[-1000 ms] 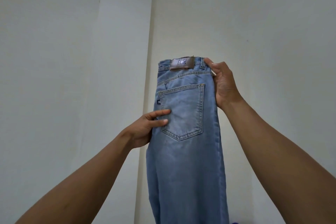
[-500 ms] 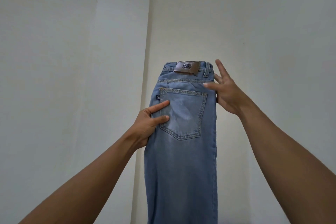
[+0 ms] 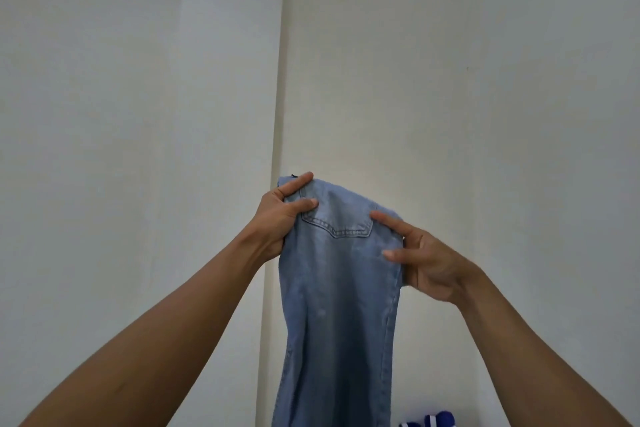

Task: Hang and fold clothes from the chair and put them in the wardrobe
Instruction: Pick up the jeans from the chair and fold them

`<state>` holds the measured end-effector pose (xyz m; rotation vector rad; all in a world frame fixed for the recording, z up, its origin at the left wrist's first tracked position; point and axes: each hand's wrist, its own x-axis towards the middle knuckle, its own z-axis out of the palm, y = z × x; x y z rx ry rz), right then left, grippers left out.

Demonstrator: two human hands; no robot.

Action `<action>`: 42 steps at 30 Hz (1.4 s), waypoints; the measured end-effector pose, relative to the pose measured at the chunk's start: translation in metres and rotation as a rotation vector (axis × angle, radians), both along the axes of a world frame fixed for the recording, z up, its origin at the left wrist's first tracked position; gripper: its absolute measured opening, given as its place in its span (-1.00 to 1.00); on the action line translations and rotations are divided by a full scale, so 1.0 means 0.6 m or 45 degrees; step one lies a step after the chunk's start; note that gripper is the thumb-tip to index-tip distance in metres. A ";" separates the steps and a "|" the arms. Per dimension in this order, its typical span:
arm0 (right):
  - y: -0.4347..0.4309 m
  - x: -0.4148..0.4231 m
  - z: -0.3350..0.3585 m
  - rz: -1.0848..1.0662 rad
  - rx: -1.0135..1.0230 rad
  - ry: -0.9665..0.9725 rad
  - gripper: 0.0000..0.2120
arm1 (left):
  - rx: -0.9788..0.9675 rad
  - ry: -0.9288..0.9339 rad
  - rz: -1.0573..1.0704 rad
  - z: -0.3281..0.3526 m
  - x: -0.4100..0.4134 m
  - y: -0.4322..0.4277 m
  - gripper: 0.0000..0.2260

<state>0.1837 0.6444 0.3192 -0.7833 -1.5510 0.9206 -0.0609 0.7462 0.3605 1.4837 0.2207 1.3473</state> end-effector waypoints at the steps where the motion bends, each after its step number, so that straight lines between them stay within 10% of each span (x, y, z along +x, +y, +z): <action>1: 0.001 -0.007 -0.007 -0.035 0.005 0.004 -0.43 | 0.016 0.028 0.021 -0.002 -0.003 0.003 -0.57; 12: 0.001 -0.035 0.002 -0.152 0.181 0.259 -0.40 | 0.225 0.445 0.108 0.004 -0.049 0.013 -0.42; 22: 0.041 -0.068 0.056 -0.257 0.294 0.625 -0.44 | 0.055 0.251 -0.354 -0.101 -0.035 0.004 -0.19; 27: 0.047 -0.067 0.056 -0.371 0.233 0.636 -0.40 | 0.037 0.071 -0.036 -0.124 -0.022 0.002 -0.27; 30: 0.034 -0.048 0.064 -0.488 0.103 0.540 -0.38 | -0.021 0.003 0.020 -0.105 -0.039 0.012 -0.08; 38: 0.013 -0.031 0.057 -0.371 0.044 0.438 -0.12 | -0.021 -0.092 0.179 -0.061 -0.035 -0.002 -0.52; 42: 0.004 -0.040 0.015 -0.436 0.019 -0.115 0.07 | -0.056 -0.158 0.160 -0.057 -0.034 0.001 -0.43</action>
